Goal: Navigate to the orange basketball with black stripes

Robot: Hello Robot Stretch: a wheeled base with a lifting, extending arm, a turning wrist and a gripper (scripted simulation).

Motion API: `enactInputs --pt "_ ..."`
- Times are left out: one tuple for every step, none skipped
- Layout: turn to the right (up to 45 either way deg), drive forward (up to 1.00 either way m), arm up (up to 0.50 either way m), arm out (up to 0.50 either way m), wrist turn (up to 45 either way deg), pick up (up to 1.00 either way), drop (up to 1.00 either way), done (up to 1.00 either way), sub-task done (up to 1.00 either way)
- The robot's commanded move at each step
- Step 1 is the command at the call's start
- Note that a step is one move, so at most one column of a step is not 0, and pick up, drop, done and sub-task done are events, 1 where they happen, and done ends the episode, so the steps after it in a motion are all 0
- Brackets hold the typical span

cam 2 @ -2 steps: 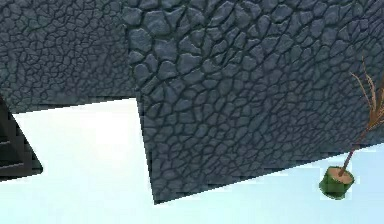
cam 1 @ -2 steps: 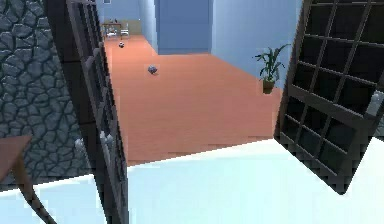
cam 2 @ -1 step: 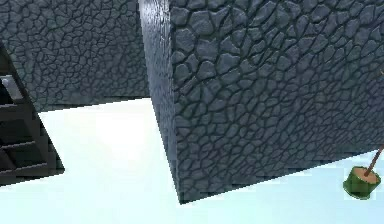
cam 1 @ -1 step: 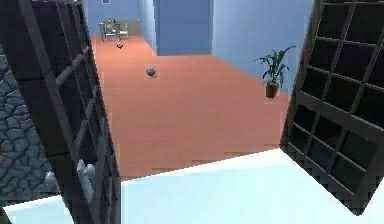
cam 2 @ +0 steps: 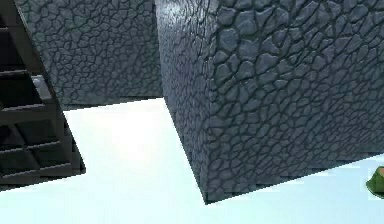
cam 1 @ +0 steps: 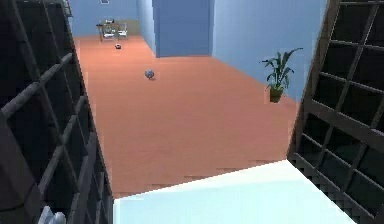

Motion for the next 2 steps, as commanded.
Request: enactInputs --pt "9.0 0.00 0.00 0.00 0.0 0.00 0.00 0.00 0.00" --pt "0.0 0.30 0.00 0.00 0.0 0.00 0.00 0.00 0.00"
